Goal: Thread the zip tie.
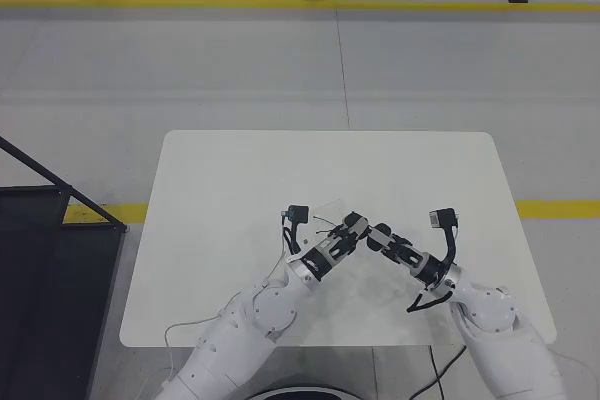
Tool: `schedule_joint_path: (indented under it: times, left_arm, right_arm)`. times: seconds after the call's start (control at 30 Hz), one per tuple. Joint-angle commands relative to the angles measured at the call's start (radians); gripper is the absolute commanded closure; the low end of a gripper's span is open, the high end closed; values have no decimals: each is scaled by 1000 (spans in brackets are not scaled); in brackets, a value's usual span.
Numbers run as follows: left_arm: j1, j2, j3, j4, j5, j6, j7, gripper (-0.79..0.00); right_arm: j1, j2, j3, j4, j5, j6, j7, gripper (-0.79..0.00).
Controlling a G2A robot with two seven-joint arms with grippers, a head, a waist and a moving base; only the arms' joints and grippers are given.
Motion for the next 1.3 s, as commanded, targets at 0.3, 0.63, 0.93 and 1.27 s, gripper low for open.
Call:
schedule_joint_path:
  times: [0.3,0.63,0.93,1.27]
  left_arm:
    - [4,-6,-8,3,8,-5,0,0]
    - [-4,6,-61,-21,84,6,-45,0]
    - [-35,44,-147,-13,31,-176,-352,0]
    - [-35,79,-201,-19,-57,-299,-576,0]
  right_arm:
    - [-1,-1,0,-2,1,4,-4,-68]
    - [-36,9,63,-4,41,-30,-3,-785]
    - [-94,26,166,6,161,-87,63,-785]
    - [-103,34,186,-1,184,-81,120,-785]
